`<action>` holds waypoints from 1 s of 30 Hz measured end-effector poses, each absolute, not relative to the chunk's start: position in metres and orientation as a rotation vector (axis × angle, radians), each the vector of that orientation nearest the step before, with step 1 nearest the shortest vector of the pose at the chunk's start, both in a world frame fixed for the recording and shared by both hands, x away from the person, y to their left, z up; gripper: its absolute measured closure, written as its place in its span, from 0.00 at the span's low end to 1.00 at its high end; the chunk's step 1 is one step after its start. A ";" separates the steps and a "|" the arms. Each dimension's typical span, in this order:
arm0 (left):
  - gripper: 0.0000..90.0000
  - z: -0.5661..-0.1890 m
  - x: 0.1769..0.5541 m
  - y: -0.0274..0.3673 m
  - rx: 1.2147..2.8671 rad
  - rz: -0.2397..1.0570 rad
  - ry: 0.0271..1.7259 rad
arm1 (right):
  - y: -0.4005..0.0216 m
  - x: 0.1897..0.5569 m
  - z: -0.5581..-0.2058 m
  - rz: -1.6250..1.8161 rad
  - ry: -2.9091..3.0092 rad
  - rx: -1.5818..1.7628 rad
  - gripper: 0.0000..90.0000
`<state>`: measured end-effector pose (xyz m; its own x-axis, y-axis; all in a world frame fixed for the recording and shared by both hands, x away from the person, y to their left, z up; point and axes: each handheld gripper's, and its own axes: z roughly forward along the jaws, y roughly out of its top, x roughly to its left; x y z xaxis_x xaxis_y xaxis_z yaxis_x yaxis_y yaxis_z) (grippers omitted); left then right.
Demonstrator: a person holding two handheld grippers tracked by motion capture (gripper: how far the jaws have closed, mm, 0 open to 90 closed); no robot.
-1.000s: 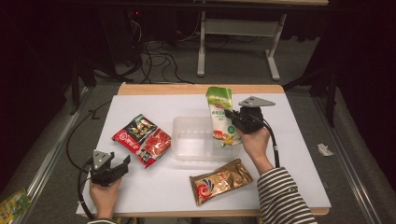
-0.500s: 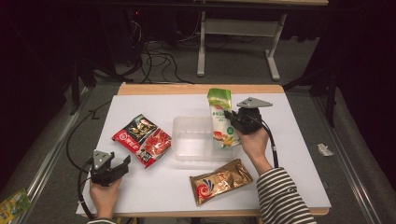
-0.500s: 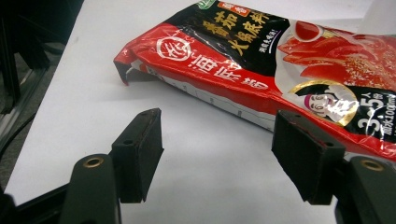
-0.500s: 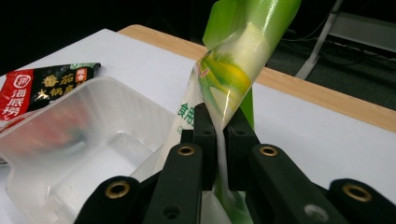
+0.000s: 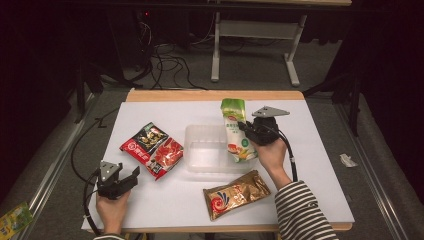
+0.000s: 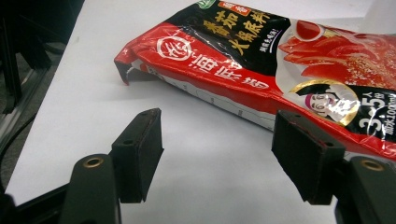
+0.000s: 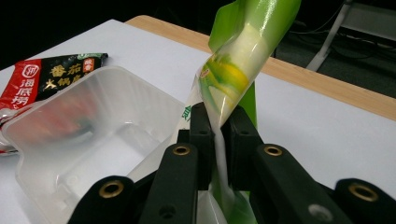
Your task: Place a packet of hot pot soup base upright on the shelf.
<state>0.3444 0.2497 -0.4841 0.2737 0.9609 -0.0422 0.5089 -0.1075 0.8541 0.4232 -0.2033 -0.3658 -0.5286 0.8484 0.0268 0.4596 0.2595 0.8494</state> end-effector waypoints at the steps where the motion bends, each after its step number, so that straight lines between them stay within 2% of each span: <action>1: 0.38 -0.484 0.344 0.249 1.738 0.712 1.348 | -0.203 0.423 -0.366 1.192 2.095 1.189 0.93; 11: 0.38 -0.484 0.344 0.249 1.744 0.715 1.341 | -0.204 0.421 -0.366 1.215 2.092 1.177 0.88; 30: 0.37 -0.484 0.344 0.248 1.754 0.715 1.329 | -0.208 0.419 -0.370 1.182 2.140 1.181 0.87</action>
<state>0.3436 0.2483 -0.4840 0.2865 0.9576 -0.0300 0.5027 -0.1236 0.8556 0.4189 -0.2079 -0.3699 -0.5490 0.8351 0.0354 0.4745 0.2765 0.8357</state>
